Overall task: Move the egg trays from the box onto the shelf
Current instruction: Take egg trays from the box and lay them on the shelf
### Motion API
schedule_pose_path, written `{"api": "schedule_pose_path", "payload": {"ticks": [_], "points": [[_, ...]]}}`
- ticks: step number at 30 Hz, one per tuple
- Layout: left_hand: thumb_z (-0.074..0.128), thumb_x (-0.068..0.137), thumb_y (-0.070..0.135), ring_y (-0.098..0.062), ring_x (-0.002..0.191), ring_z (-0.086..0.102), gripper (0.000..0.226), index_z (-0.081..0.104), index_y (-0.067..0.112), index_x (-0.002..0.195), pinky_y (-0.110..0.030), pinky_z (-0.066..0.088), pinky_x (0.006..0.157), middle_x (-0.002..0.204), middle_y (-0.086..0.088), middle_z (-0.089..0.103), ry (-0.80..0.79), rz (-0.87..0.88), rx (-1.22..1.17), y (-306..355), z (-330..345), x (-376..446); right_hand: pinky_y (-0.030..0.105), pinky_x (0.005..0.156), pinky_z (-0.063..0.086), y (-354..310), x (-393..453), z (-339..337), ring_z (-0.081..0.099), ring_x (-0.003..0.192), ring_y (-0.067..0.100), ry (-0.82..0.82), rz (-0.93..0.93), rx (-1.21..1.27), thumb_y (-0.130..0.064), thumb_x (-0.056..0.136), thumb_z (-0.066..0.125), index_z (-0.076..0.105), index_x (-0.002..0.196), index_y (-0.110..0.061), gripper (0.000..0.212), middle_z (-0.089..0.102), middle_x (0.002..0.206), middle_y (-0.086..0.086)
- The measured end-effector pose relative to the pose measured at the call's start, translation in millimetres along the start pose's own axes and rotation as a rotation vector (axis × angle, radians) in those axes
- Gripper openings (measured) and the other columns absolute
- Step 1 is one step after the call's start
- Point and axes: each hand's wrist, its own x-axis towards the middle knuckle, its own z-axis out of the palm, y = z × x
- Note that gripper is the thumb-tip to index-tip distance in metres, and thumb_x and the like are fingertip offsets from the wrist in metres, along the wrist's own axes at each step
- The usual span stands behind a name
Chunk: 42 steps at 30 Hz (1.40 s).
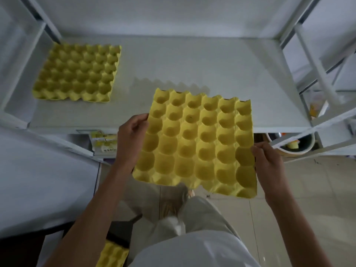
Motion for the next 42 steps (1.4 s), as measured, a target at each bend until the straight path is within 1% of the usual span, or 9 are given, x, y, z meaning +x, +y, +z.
{"api": "schedule_pose_path", "payload": {"ticks": [10, 17, 19, 23, 28, 32, 34, 38, 42], "points": [[0.062, 0.099, 0.016, -0.022, 0.111, 0.072, 0.030, 0.076, 0.021, 0.125, -0.051, 0.062, 0.093, 0.123, -0.004, 0.074, 0.109, -0.071, 0.111, 15, -3, 90, 0.037, 0.065, 0.045, -33, 139, 53, 0.054, 0.069, 0.020, -0.115, -0.028, -0.103, -0.028, 0.092, 0.050, 0.060, 0.081, -0.019, 0.018, 0.062, 0.075, 0.008], [0.061, 0.101, 0.017, -0.026, 0.111, 0.075, 0.030, 0.075, 0.014, 0.127, -0.025, 0.063, 0.075, 0.120, -0.008, 0.078, 0.143, -0.237, -0.077, 12, -8, 153, 0.032, 0.063, 0.042, -62, 208, 102, 0.052, 0.070, 0.020, -0.103, -0.001, -0.164, -0.026, 0.093, 0.045, 0.060, 0.082, -0.016, 0.021, 0.061, 0.078, 0.003], [0.063, 0.099, 0.019, -0.025, 0.115, 0.074, 0.031, 0.074, 0.013, 0.128, -0.033, 0.064, 0.085, 0.122, -0.007, 0.077, 0.130, -0.224, -0.085, 10, -13, 171, 0.031, 0.061, 0.041, -64, 222, 121, 0.051, 0.069, 0.019, -0.101, 0.035, -0.157, -0.026, 0.092, 0.045, 0.060, 0.080, -0.016, 0.021, 0.060, 0.077, 0.001], [0.065, 0.094, 0.036, -0.015, 0.132, 0.060, 0.057, 0.056, 0.022, 0.148, -0.041, 0.053, 0.108, 0.148, 0.002, 0.061, -0.075, -0.177, 0.073, 5, -28, 205, 0.032, 0.057, 0.045, -66, 228, 172, 0.057, 0.072, 0.028, -0.047, -0.013, -0.288, -0.020, 0.096, 0.043, 0.063, 0.086, -0.007, 0.026, 0.063, 0.078, 0.008], [0.068, 0.095, 0.040, -0.004, 0.142, 0.038, 0.073, 0.034, 0.034, 0.160, -0.033, 0.049, 0.107, 0.170, 0.005, 0.030, -0.345, -0.030, 0.300, -19, -56, 233, 0.047, 0.093, 0.055, -71, 223, 224, 0.065, 0.110, 0.039, 0.020, 0.063, -0.243, -0.024, 0.100, 0.051, 0.055, 0.133, -0.008, 0.037, 0.068, 0.121, 0.019], [0.067, 0.096, 0.034, -0.024, 0.145, 0.047, 0.061, 0.048, 0.024, 0.152, -0.048, 0.051, 0.110, 0.158, -0.006, 0.048, -0.141, 0.204, 0.576, -40, -100, 247, 0.039, 0.079, 0.051, -57, 181, 231, 0.053, 0.121, 0.029, 0.180, -0.453, -0.520, -0.035, 0.099, 0.055, 0.042, 0.143, -0.022, 0.047, 0.051, 0.135, 0.008], [0.067, 0.097, 0.034, -0.036, 0.146, 0.045, 0.062, 0.049, 0.016, 0.154, -0.053, 0.046, 0.113, 0.160, -0.011, 0.047, -0.077, 0.306, 0.861, -55, -122, 253, 0.038, 0.085, 0.050, -49, 154, 241, 0.050, 0.123, 0.025, 0.084, -0.743, -0.658, -0.047, 0.099, 0.052, 0.043, 0.144, -0.029, 0.049, 0.047, 0.142, 0.003], [0.047, 0.105, 0.051, -0.034, 0.164, 0.011, 0.068, 0.025, 0.030, 0.166, -0.056, 0.019, 0.129, 0.176, 0.002, 0.021, -0.229, 0.091, 1.037, -87, -134, 247, 0.048, 0.110, 0.043, -30, 146, 264, 0.040, 0.139, 0.030, -0.118, -0.822, -0.923, -0.049, 0.097, 0.054, 0.055, 0.142, -0.028, 0.049, 0.046, 0.150, 0.006], [0.042, 0.105, 0.054, -0.034, 0.164, 0.006, 0.066, 0.024, 0.033, 0.165, -0.058, 0.020, 0.128, 0.173, 0.002, 0.030, -0.223, 0.089, 0.999, -94, -131, 247, 0.049, 0.110, 0.042, -33, 186, 270, 0.042, 0.140, 0.033, -0.087, -0.825, -0.959, -0.030, 0.093, 0.063, 0.062, 0.133, -0.026, 0.040, 0.052, 0.147, 0.006]]}}
